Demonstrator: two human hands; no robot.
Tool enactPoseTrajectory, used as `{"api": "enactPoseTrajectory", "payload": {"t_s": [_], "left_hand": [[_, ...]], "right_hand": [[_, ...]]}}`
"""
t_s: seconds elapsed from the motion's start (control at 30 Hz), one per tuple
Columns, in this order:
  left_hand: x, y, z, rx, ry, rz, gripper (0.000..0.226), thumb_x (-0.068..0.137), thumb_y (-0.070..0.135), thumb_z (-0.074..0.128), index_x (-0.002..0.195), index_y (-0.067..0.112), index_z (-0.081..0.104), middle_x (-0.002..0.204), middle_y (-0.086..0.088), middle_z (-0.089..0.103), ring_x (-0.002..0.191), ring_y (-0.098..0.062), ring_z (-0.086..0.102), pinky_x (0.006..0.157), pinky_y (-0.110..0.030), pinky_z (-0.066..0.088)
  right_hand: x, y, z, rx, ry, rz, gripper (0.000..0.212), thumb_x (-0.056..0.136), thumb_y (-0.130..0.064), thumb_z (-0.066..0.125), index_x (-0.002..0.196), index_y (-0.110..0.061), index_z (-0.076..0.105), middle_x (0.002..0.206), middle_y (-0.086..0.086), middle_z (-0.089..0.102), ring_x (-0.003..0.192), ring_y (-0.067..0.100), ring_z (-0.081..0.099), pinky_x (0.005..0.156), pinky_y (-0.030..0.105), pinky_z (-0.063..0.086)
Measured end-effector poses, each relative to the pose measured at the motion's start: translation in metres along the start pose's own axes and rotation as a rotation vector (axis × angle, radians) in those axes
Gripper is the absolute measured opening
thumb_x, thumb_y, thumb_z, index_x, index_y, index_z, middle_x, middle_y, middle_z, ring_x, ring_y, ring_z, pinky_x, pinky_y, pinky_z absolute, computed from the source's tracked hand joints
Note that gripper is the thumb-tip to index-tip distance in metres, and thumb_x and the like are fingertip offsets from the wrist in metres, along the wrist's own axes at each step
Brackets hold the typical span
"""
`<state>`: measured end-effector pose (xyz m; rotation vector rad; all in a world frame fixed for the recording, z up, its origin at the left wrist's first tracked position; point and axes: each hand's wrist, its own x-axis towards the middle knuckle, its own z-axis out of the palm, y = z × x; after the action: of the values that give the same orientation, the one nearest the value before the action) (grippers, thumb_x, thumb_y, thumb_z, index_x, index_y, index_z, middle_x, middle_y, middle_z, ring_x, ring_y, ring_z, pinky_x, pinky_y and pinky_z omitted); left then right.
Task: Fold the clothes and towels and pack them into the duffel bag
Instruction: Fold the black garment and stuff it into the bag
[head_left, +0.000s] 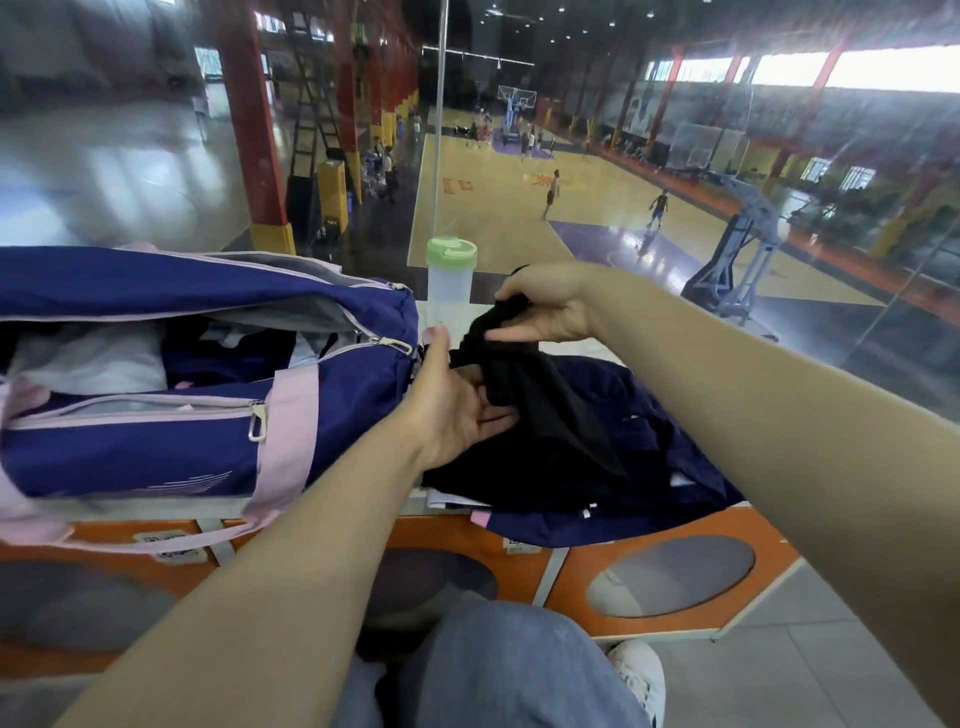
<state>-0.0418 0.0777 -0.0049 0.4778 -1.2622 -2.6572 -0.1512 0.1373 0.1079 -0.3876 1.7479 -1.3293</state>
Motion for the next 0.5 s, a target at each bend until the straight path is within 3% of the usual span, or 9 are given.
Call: {"api": "enactPoseTrajectory", "payload": {"t_s": [0.07,0.13,0.27,0.33,0.4,0.47,0.5], "left_hand": [[0.004,0.006,-0.018,-0.023,-0.002,-0.057,0.085,0.082,0.083,0.02,0.111,0.022,0.071,0.107,-0.008,0.068,0.09,-0.023,0.057,0.079,-0.035,0.043],[0.001,0.012,-0.023,0.047,0.044,-0.092,0.076,0.08,0.084,0.032,0.11,0.027,0.074,0.102,-0.007,0.065,0.085,-0.022,0.051,0.07,-0.032,0.038],[-0.01,0.019,-0.015,0.289,0.275,-0.077,0.036,0.092,0.047,0.055,0.111,0.02,0.07,0.084,-0.004,0.075,0.079,-0.02,0.069,0.062,-0.027,0.052],[-0.007,0.018,-0.018,0.571,0.396,0.005,0.038,0.082,0.034,0.063,0.117,0.019,0.064,0.093,-0.005,0.074,0.085,-0.022,0.068,0.07,-0.031,0.055],[-0.007,0.017,-0.021,0.932,0.486,0.033,0.066,0.069,0.034,0.058,0.133,0.02,0.048,0.118,-0.007,0.064,0.103,-0.027,0.063,0.089,-0.04,0.053],[-0.008,0.017,-0.022,1.083,0.494,0.002,0.076,0.068,0.032,0.052,0.142,0.023,0.035,0.129,-0.008,0.056,0.112,-0.03,0.056,0.097,-0.044,0.049],[-0.007,0.016,-0.023,1.087,0.481,0.003,0.074,0.07,0.03,0.051,0.141,0.023,0.034,0.128,-0.008,0.056,0.111,-0.03,0.056,0.096,-0.044,0.049]], "right_hand": [[0.008,0.009,0.01,0.095,0.013,0.028,0.013,0.101,-0.001,0.033,0.096,0.001,0.045,0.094,0.019,0.053,0.095,0.033,0.061,0.076,0.042,0.059],[0.018,0.019,0.016,0.12,0.026,0.041,0.013,0.101,-0.001,0.032,0.099,0.0,0.046,0.094,0.019,0.054,0.086,0.032,0.06,0.078,0.044,0.057],[0.026,0.035,0.027,0.086,0.01,0.073,0.013,0.098,-0.011,0.048,0.105,0.0,0.047,0.118,0.027,0.051,0.119,0.037,0.054,0.087,0.044,0.054],[0.024,0.041,0.028,0.037,-0.041,0.056,0.028,0.099,-0.02,0.052,0.122,-0.006,0.044,0.128,0.027,0.049,0.125,0.039,0.051,0.087,0.039,0.053],[0.022,0.046,0.023,-0.043,-0.111,-0.014,0.048,0.1,-0.027,0.05,0.144,-0.013,0.035,0.144,0.018,0.042,0.133,0.038,0.043,0.095,0.038,0.046],[0.022,0.049,0.012,-0.131,-0.081,-0.148,0.041,0.101,-0.026,0.046,0.14,-0.015,0.041,0.139,0.011,0.05,0.125,0.032,0.051,0.1,0.037,0.045],[0.022,0.051,0.005,-0.208,0.026,-0.235,0.03,0.1,-0.024,0.046,0.129,-0.015,0.051,0.127,0.009,0.058,0.112,0.027,0.059,0.095,0.034,0.048]]}}
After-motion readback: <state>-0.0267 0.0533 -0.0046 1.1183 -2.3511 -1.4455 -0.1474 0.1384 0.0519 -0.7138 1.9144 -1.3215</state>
